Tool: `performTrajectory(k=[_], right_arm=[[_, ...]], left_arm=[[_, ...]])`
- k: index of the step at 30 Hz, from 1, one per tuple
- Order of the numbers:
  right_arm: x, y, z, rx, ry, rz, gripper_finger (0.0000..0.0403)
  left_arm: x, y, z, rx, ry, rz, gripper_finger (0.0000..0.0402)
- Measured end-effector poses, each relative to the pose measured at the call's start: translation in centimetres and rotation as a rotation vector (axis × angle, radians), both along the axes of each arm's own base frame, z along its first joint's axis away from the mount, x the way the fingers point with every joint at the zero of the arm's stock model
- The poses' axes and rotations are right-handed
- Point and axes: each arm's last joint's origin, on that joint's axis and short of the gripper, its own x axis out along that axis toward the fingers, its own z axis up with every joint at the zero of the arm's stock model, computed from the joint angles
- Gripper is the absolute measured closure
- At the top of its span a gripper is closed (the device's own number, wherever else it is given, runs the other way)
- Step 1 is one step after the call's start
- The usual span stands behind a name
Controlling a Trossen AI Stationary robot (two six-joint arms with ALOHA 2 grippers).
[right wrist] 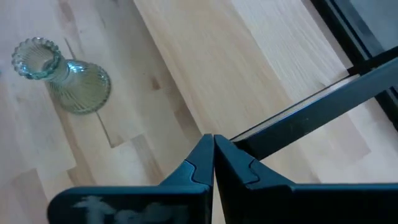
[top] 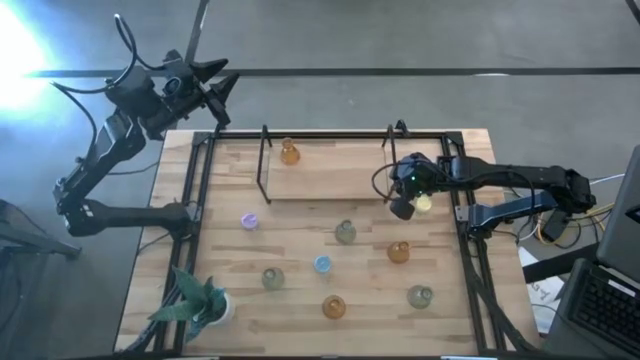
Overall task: Pick & Place candle stick holders
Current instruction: Adjust the shelf on the table, then put the top middle green glass candle holder on the shelf
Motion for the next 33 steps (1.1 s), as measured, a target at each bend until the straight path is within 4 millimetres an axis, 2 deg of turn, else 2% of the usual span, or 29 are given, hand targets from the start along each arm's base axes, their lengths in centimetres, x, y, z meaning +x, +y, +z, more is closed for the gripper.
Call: performTrajectory(k=[3, 6, 15, 20, 25, 33], right_arm=[[0.0, 0.1, 0.3, 0.041, -0.020, 0.014, 0.0395], [0.1, 0.2, 2.0, 0.048, -0.075, 0.013, 0.0395], [-0.4, 0.3, 10.8, -0.026, -0.262, 0.045, 0.0395], [-1.8, 0.5, 14.3, -0.071, -0.292, 0.018, 0.0395], [-3.1, 1.0, 16.0, -0.098, -0.267, -0.017, 0.0395], [-3.5, 1.2, 16.2, -0.071, -0.258, -0.051, 0.0395]], left_arm=[[0.0, 0.0, 0.0, 0.001, -0.001, 0.000, 0.0200], [-0.4, -0.3, 0.1, 0.006, -0.006, 0.001, 0.0200], [-2.6, -2.3, 1.6, 0.006, -0.006, -0.043, 0.0200], [-2.5, -3.9, 1.3, -0.066, 0.081, -0.163, 0.0200], [-0.8, -5.4, 0.4, -0.120, 0.153, -0.190, 0.0212], [2.1, -9.2, -0.4, -0.098, 0.229, -0.233, 0.0229]])
